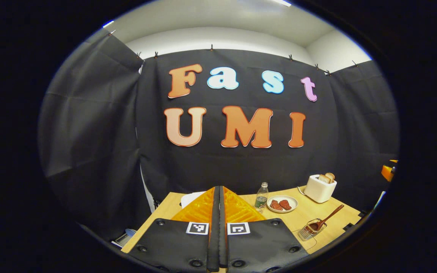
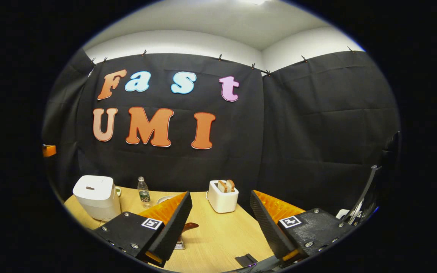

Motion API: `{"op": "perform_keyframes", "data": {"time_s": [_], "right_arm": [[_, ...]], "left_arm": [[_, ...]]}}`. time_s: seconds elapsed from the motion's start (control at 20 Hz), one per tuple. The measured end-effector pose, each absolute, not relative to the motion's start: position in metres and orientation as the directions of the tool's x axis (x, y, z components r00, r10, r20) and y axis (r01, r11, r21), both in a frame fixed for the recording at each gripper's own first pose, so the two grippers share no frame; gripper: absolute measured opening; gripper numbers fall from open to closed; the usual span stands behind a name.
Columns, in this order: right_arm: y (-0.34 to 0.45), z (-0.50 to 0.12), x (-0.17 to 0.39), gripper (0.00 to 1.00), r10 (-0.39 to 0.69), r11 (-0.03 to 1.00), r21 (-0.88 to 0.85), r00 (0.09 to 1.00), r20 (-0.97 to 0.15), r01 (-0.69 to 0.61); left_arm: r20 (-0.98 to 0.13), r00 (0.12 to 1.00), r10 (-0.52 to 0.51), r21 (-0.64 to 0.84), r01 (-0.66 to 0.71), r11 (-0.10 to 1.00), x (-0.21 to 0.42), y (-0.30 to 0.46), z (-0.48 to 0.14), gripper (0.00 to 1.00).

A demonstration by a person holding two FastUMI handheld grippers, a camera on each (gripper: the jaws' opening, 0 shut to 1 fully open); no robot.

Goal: Close the left gripper, press the button to open the rice cooker; take a wooden spoon from the chopstick holder with the right hand, scoop a spoonful of rice and pour it into the rice cooker, then put the wooden spoon back into the chopstick holder.

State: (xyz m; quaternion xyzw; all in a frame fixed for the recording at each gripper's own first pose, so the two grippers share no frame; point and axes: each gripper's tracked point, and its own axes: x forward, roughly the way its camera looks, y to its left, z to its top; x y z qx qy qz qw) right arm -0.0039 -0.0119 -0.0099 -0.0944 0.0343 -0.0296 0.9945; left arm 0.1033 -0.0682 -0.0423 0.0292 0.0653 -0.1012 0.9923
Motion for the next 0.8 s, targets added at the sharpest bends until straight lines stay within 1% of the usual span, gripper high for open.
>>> {"op": "perform_keyframes", "data": {"time_s": [0.1, 0.15, 0.2, 0.25, 0.35, 0.45, 0.65, 0.8], "right_arm": [[-0.013, -0.011, -0.004, 0.96, -0.080, 0.977, -0.204, 0.995, -0.064, 0.066], [-0.013, -0.013, -0.004, 0.96, -0.084, 0.976, -0.206, 0.994, -0.069, 0.068], [-0.014, -0.014, -0.004, 0.96, -0.089, 0.976, -0.208, 0.993, -0.074, 0.072], [-0.015, -0.015, -0.003, 0.96, -0.095, 0.975, -0.208, 0.992, -0.078, 0.077], [-0.022, -0.020, -0.003, 0.96, -0.108, 0.973, -0.215, 0.990, -0.089, 0.086], [-0.028, -0.025, -0.003, 0.97, -0.125, 0.969, -0.227, 0.987, -0.096, 0.101], [-0.043, -0.038, -0.006, 0.97, -0.159, 0.966, -0.223, 0.979, -0.128, 0.128], [-0.046, -0.051, -0.003, 0.97, -0.169, 0.968, -0.211, 0.972, -0.160, 0.134]], "left_arm": [[-0.166, 0.958, -0.233, 0.020, 0.240, 0.971, 0.136, -0.082, -0.067, 0.05], [-0.192, 0.952, -0.239, 0.019, 0.247, 0.969, 0.151, -0.085, -0.083, 0.04], [-0.221, 0.942, -0.251, 0.015, 0.260, 0.965, 0.167, -0.090, -0.101, 0.05], [-0.244, 0.934, -0.261, 0.008, 0.271, 0.962, 0.180, -0.095, -0.116, 0.04], [-0.293, 0.917, -0.272, -0.009, 0.281, 0.960, 0.199, -0.100, -0.145, 0.04], [-0.336, 0.907, -0.256, -0.018, 0.265, 0.964, 0.213, -0.098, -0.168, 0.04], [-0.369, 0.903, -0.220, -0.002, 0.236, 0.972, 0.234, -0.091, -0.195, 0.05], [-0.400, 0.889, -0.224, -0.014, 0.239, 0.971, 0.236, -0.095, -0.213, 0.04]]}}
